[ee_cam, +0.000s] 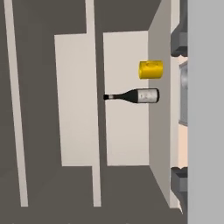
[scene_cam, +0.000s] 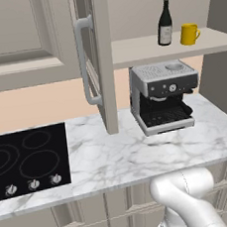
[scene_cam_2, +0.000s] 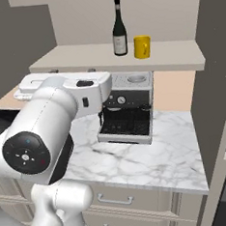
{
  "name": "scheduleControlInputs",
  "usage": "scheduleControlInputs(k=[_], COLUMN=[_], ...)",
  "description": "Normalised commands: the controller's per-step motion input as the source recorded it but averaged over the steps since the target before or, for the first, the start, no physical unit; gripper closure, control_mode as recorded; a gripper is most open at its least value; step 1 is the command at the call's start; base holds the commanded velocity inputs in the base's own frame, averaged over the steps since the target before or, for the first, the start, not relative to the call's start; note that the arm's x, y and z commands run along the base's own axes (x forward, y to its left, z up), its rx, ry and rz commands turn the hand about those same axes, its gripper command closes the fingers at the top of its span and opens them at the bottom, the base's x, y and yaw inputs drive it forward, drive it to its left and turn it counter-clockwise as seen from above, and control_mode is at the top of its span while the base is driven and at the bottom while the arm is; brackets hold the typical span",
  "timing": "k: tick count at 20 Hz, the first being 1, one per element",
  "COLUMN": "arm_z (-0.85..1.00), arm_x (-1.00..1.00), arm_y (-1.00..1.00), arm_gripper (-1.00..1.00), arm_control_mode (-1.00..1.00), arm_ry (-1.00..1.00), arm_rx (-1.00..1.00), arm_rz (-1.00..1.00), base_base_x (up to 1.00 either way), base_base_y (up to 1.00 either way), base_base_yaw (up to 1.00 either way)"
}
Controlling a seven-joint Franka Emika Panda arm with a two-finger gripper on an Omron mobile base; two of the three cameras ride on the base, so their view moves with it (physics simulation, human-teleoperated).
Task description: Open the cabinet directly in front. Then move the wine and the mug to the dining counter with the jar on it.
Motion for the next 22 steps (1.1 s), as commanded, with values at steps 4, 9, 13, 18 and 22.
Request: scheduleControlInputs(k=[4,9,13,18,22], arm_z=[0.00,-0.01,-0.04,-0.01,0.00], arm_x=[0.13,0.19,0.23,0.20,0.23], arm_y=[-0.11,-0.02,0.00,0.00,-0.04], arm_gripper=[-1.00,-1.00,-1.00,-1.00,-1.00], arm_control_mode=[-1.00,-1.00,-1.00,-1.00,-1.00], arm_ry=[0.00,0.00,0.00,0.00,0.00], arm_rx=[0.00,0.00,-0.01,-0.01,0.00], arm_rz=[0.00,0.00,0.00,0.00,0.00], base_base_x=[0.00,0.00,0.00,0.00,0.00], base_base_y=[0.00,0.00,0.00,0.00,0.00], base_base_yaw=[0.00,0.00,0.00,0.00,0.00])
